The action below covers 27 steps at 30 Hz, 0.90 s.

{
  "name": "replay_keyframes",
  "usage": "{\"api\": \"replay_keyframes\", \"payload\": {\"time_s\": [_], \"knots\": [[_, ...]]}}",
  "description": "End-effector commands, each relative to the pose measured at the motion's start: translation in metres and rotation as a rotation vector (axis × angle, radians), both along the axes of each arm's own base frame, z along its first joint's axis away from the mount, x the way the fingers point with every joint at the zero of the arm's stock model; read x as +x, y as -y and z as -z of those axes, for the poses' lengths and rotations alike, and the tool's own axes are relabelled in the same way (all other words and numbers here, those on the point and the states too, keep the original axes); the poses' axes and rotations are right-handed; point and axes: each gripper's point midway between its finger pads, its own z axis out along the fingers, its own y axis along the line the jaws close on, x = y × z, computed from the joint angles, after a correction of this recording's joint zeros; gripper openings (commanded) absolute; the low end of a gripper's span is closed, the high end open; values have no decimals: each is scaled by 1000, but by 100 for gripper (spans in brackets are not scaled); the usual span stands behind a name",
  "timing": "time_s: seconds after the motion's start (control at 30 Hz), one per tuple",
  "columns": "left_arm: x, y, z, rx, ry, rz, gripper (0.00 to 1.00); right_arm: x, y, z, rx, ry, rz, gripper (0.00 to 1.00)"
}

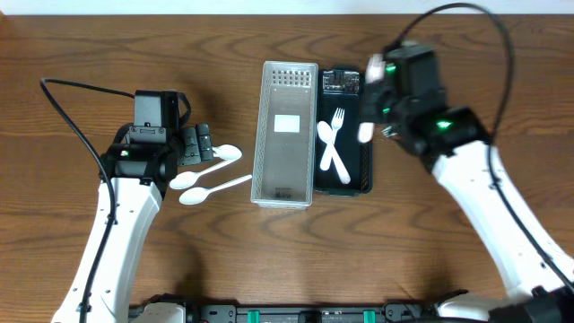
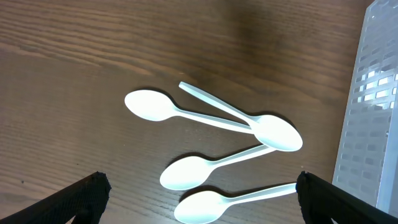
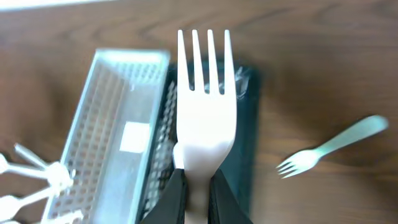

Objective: Pack container
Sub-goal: 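Grasp another white fork and drop it into the black basket, then grasp the last white knife with the right gripper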

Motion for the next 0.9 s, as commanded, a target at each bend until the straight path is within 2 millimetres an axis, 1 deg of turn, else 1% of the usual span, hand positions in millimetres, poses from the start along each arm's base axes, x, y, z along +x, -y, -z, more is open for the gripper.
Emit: {"api": "replay_keyframes", "payload": {"time_s": [0.0, 0.03, 0.07, 0.1, 0.13, 0.17, 0.2, 0.23, 0.27, 0.3, 0.33, 0.37, 0.4, 0.43, 0.5, 0.53, 0.6, 0.63, 0.67, 0.7, 0.73, 0.77, 0.8, 0.87], "knots": [[4, -1, -6, 3, 10, 11, 98, 0, -13, 68, -62, -153, 2, 1], [4, -1, -6, 3, 10, 11, 98, 1, -16, 82, -70, -178, -3, 1], [4, -1, -6, 3, 10, 11, 98, 4, -20, 99, -80, -206, -9, 1], [4, -1, -6, 2, 10, 11, 98, 6, -21, 108, -85, -218, -11, 2], [4, -1, -6, 2, 10, 11, 98, 7, -23, 119, -90, -237, -14, 6], [4, -1, -6, 3, 10, 11, 98, 6, -25, 126, -87, -253, -23, 11], [4, -1, -6, 3, 10, 11, 98, 4, -28, 131, -80, -268, -41, 18], [4, -1, -6, 3, 10, 11, 98, 3, -32, 132, -73, -276, -67, 29], [4, -1, -6, 3, 10, 11, 98, 3, -33, 130, -73, -271, -84, 38], [4, -1, -6, 3, 10, 11, 98, 5, -32, 122, -76, -250, -93, 49], [4, -1, -6, 3, 10, 11, 98, 8, -30, 116, -78, -234, -90, 53], [4, -1, -6, 3, 10, 11, 98, 13, -23, 106, -83, -204, -65, 58], [4, -1, -6, 3, 10, 11, 98, 19, -14, 97, -89, -178, -29, 61], [4, -1, -6, 2, 10, 11, 98, 26, 5, 84, -96, -144, 61, 62], [4, -1, -6, 3, 10, 11, 98, 36, 41, 66, -84, -94, 245, 64], [4, -1, -6, 3, 10, 11, 98, 40, 60, 59, -65, -75, 335, 65], [4, -1, -6, 3, 10, 11, 98, 47, 92, 55, -26, -63, 456, 65], [4, -1, -6, 3, 10, 11, 98, 49, 103, 57, -14, -69, 495, 65], [4, -1, -6, 3, 10, 11, 98, 49, 119, 64, -3, -87, 549, 65], [4, -1, -6, 3, 10, 11, 98, 49, 129, 70, 5, -106, 580, 66], [4, -1, -6, 3, 10, 11, 98, 49, 138, 80, 18, -136, 611, 66], [4, -1, -6, 2, 10, 11, 98, 49, 143, 87, 29, -156, 628, 66], [4, -1, -6, 3, 10, 11, 98, 49, 147, 100, 50, -192, 654, 66], [4, -1, -6, 2, 10, 11, 98, 49, 150, 119, 94, -242, 693, 66]]}}
